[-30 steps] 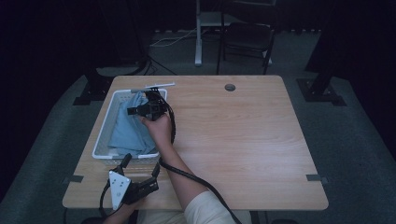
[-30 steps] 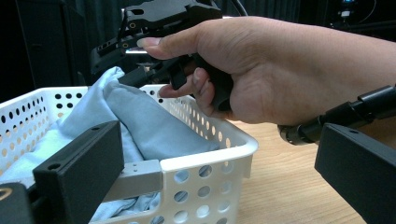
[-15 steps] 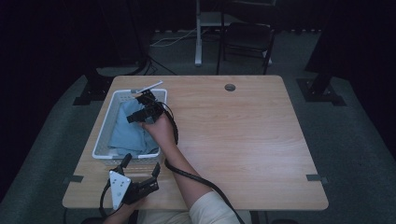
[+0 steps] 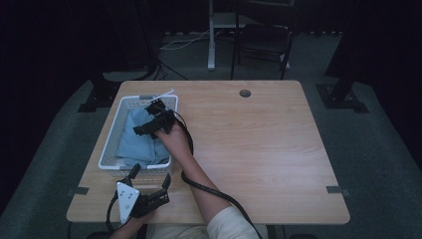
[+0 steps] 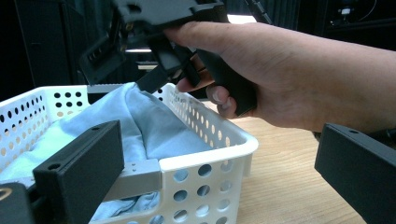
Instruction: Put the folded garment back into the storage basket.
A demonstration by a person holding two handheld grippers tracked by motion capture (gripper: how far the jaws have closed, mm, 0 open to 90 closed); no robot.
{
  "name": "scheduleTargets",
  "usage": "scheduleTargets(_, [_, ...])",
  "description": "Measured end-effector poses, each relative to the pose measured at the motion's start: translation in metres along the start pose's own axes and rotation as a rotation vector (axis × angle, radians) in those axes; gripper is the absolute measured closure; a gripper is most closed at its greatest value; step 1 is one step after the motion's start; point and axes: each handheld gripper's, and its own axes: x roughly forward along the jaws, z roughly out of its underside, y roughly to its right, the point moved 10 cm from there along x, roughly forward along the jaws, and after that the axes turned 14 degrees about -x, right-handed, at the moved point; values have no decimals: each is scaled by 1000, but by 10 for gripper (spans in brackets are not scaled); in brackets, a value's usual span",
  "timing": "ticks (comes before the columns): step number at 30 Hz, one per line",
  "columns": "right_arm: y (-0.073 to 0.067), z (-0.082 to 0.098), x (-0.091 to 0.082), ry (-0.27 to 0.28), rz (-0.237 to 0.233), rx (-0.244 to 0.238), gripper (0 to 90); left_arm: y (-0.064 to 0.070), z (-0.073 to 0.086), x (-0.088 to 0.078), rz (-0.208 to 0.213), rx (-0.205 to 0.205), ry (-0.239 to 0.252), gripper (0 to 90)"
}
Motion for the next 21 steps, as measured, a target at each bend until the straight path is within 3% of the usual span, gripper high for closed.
scheduleTargets(5, [-9,-2,-4,42,-28,-61,9,1,0,0,3,4,6,26])
scheduleTargets(7, [-10,0,-8,67,10,-110,9,1,0,-1,2,4,7,26])
scheduleTargets(11, [-10,3,-12,134,9,-131,9,1,0,0,0,6,5,27])
scheduleTargets(14, [-14,6,-15,178,-24,-149,9,1,0,0,0,6,4,26])
scheduleTargets(16, [-13,7,-16,193,-12,-167,10,1,0,0,-1,6,4,26])
scheduleTargets(18, [-14,8,-22,246,-18,-183,10,1,0,0,-2,6,3,26])
scheduleTargets(21, [-11,11,-26,280,12,-197,10,1,0,0,-3,7,3,26])
